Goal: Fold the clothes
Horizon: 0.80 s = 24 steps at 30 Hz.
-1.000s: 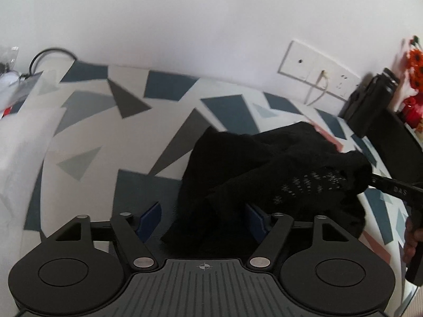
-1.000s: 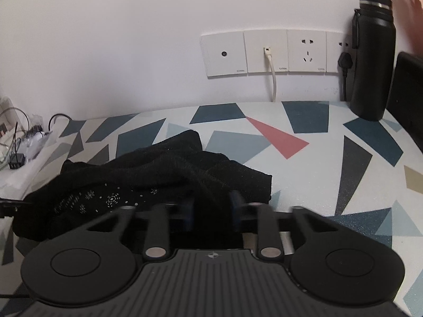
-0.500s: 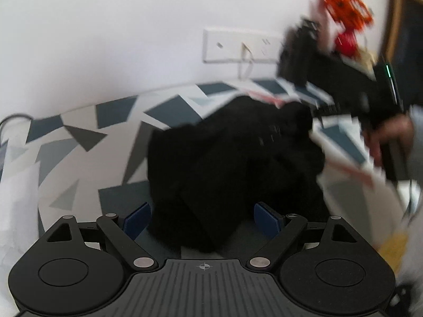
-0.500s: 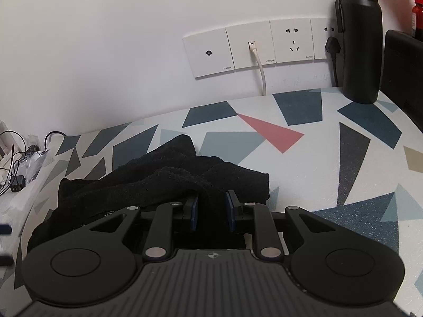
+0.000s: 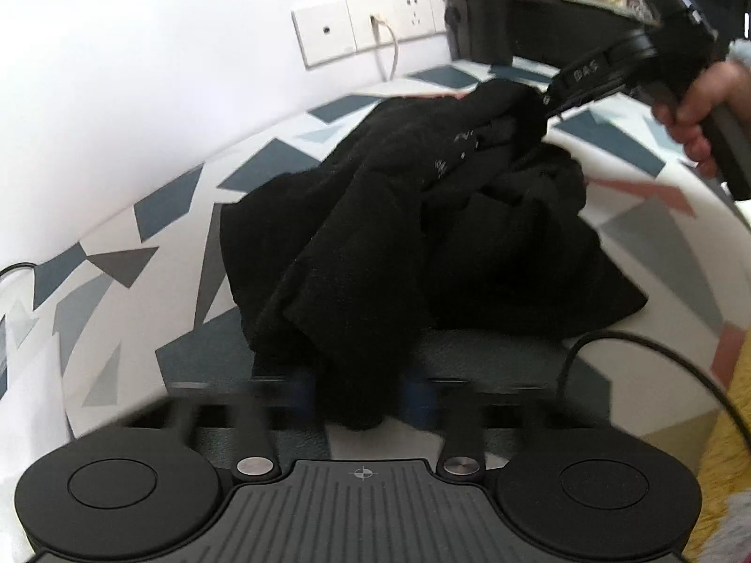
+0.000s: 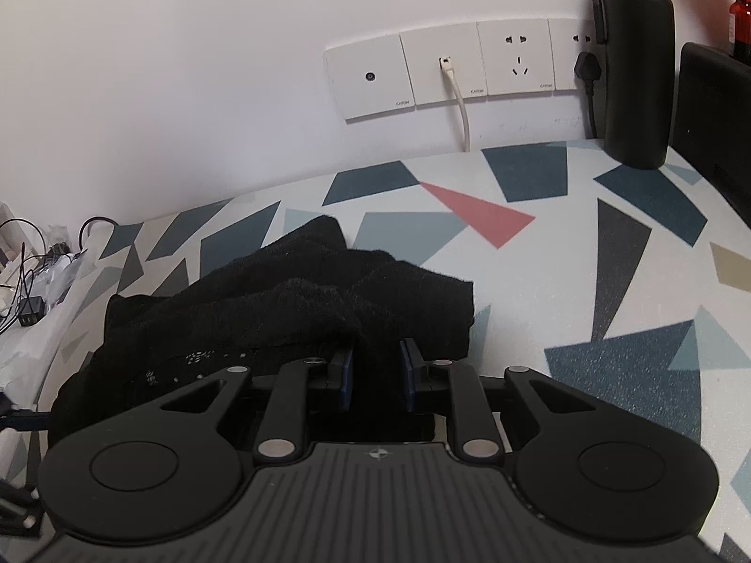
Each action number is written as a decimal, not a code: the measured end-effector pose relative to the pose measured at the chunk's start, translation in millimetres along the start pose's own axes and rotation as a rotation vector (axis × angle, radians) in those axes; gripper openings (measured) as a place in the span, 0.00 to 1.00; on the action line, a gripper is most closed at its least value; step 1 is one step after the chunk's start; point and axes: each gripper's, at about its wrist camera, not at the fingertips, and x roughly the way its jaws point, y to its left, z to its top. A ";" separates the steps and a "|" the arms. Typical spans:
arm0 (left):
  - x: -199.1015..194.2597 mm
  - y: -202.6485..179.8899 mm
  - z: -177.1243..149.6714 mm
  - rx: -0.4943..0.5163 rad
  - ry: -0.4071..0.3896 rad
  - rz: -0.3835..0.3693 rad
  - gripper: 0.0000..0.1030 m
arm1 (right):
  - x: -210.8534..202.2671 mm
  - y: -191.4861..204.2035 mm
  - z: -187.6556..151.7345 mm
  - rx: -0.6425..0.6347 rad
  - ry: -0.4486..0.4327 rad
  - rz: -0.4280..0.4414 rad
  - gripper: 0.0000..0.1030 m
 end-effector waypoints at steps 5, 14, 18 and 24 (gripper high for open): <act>-19.8 16.4 4.8 -0.092 -0.072 -0.073 0.05 | -5.7 2.6 -1.7 0.006 -0.010 0.003 0.12; -65.8 51.7 13.4 -0.449 -0.346 -0.101 0.05 | -45.2 8.0 9.8 0.068 -0.141 0.043 0.04; -83.9 56.2 22.7 -0.486 -0.430 -0.077 0.05 | -81.1 11.1 26.3 0.099 -0.259 0.071 0.03; -107.6 63.6 49.0 -0.426 -0.507 -0.055 0.05 | -113.7 13.8 43.3 0.094 -0.347 0.067 0.04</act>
